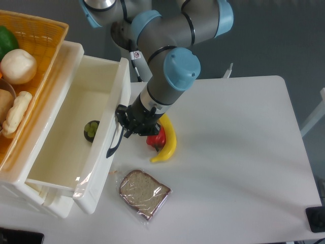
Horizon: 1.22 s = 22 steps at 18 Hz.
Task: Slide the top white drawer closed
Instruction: 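Lower the gripper against the drawer front beside its black handle, then push the drawer front toward the cabinet until it shuts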
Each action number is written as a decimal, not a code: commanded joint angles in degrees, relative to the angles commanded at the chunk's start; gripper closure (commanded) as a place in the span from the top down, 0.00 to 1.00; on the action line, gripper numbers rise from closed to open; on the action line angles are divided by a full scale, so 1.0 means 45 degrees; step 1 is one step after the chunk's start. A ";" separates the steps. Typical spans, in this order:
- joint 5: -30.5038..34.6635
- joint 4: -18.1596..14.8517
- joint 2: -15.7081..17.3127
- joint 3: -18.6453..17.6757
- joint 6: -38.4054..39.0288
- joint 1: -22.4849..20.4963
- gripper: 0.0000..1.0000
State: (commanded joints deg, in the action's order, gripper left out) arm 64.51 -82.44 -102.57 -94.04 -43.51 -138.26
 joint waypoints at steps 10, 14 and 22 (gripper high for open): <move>-0.0176 -0.0117 0.0020 -0.0137 0.0273 0.0997 0.00; -0.0195 -0.0098 0.0039 -0.0156 0.0585 0.1427 0.00; -0.0254 -0.0078 0.0078 -0.0117 0.0723 0.1760 0.00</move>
State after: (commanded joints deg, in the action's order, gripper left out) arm 63.37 -82.79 -102.22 -94.57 -40.25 -130.34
